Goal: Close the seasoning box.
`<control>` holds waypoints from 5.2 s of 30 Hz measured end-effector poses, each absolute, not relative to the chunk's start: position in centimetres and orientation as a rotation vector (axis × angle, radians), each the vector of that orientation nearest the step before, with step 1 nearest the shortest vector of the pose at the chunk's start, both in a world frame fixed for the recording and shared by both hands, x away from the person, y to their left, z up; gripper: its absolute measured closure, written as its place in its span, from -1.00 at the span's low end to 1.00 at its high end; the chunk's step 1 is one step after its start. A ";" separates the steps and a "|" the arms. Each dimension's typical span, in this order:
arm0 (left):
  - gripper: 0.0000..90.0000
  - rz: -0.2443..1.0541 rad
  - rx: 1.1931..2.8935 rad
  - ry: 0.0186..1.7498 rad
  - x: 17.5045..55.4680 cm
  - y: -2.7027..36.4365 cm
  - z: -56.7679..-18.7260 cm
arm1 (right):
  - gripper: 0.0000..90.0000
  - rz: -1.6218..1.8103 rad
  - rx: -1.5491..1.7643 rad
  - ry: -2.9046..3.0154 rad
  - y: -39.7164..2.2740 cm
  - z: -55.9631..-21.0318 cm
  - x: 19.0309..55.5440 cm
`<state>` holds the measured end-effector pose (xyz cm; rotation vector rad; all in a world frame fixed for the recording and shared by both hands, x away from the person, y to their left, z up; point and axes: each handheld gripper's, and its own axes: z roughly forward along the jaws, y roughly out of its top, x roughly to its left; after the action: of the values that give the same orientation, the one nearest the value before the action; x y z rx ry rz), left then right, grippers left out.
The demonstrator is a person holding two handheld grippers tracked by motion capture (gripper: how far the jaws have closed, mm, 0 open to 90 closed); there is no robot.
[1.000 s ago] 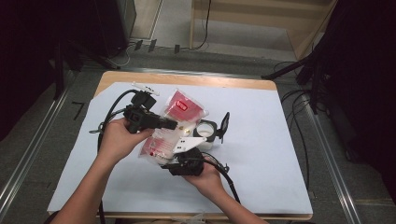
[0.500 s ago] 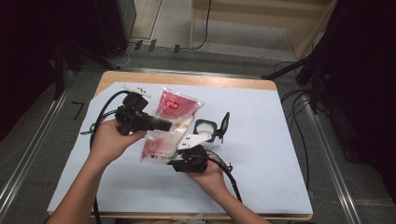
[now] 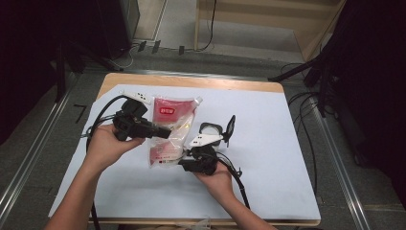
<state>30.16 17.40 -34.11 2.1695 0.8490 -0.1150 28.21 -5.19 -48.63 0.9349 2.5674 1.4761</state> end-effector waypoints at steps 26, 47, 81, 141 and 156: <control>1.00 -0.063 2.023 0.931 30.7 20.6 -33.7 | 0.35 1.402 0.763 2.693 -5.3 -47.5 28.2; 1.00 -0.002 2.011 1.031 34.1 21.2 -35.7 | 0.29 1.435 0.736 2.721 -8.6 -45.4 26.7; 0.94 0.139 2.013 1.009 37.5 21.0 -40.1 | 0.27 1.419 0.788 2.662 -11.5 -45.3 27.1; 0.02 0.163 2.024 0.997 30.0 27.3 -41.4 | 1.00 1.344 0.861 2.712 -17.2 -43.6 27.8; -0.09 0.150 2.041 1.057 30.0 28.2 -42.1 | 1.00 1.304 0.971 2.662 -20.1 -43.3 29.0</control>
<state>30.03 28.25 -42.09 2.0409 1.0570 0.1498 29.02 -20.07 -43.34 0.9711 2.6617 1.3037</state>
